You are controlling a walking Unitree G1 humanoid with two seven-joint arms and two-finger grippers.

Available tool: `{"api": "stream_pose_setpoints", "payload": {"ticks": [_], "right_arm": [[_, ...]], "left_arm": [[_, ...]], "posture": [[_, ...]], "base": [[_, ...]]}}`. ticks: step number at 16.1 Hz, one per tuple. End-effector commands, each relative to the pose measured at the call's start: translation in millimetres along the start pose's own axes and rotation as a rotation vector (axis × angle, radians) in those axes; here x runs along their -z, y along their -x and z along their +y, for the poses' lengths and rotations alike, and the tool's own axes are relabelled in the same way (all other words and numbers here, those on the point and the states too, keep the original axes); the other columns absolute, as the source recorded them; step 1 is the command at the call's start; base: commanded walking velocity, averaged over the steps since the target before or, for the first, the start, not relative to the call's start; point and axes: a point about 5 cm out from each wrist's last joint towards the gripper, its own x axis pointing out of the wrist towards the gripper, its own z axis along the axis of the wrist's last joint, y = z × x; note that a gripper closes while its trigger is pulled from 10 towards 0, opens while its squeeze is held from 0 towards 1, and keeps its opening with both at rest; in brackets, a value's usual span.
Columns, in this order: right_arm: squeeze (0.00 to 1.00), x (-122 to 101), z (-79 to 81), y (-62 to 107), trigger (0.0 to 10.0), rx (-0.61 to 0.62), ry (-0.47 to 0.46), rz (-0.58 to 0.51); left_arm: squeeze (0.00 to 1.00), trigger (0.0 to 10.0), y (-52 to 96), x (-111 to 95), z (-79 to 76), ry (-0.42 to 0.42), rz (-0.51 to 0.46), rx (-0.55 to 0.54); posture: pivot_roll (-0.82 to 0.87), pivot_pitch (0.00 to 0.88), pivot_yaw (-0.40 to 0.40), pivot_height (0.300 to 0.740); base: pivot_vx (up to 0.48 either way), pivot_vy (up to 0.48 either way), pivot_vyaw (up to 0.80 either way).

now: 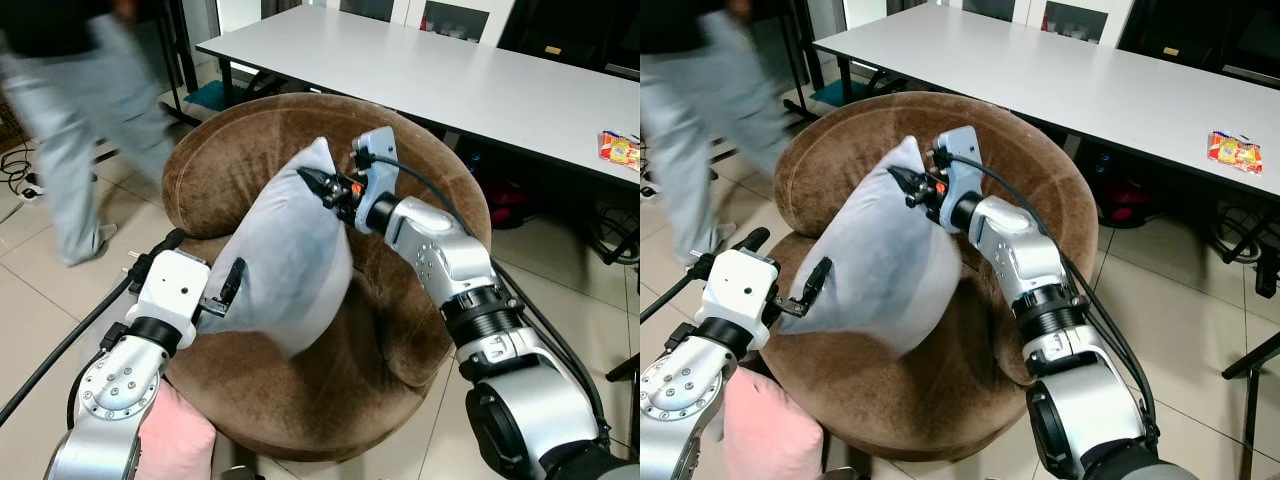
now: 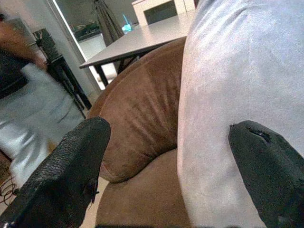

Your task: Move the pillow to the sofa from floor

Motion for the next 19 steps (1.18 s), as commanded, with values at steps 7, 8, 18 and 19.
{"api": "stream_pose_setpoints", "payload": {"ticks": [7,8,18,19], "right_arm": [[0.00,-3.5,12.6,-20.4,10.0,-0.232,0.317,0.064],[0.00,-3.0,12.3,-20.7,10.0,-0.234,0.334,0.074],[0.00,6.5,-4.4,-33.1,10.0,0.184,0.647,0.243],[0.00,7.1,-2.9,-34.3,10.0,0.203,0.701,0.240]], "left_arm": [[0.00,10.0,21.5,0.8,-1.0,-0.015,0.053,-0.002],[0.00,10.0,24.3,1.1,-0.6,-0.016,0.058,-0.005],[0.00,10.0,58.2,5.1,0.1,-0.018,0.153,-0.056],[0.00,10.0,58.7,5.6,-0.3,-0.018,0.157,-0.056]], "posture": [[0.10,0.000,-0.085,0.740],[0.11,0.000,-0.095,0.740],[0.16,0.000,-0.155,0.740],[0.15,0.000,-0.156,0.740]], "base": [[0.000,0.000,0.00],[0.000,0.000,0.00],[0.000,0.000,0.00],[0.000,0.000,0.00]]}}
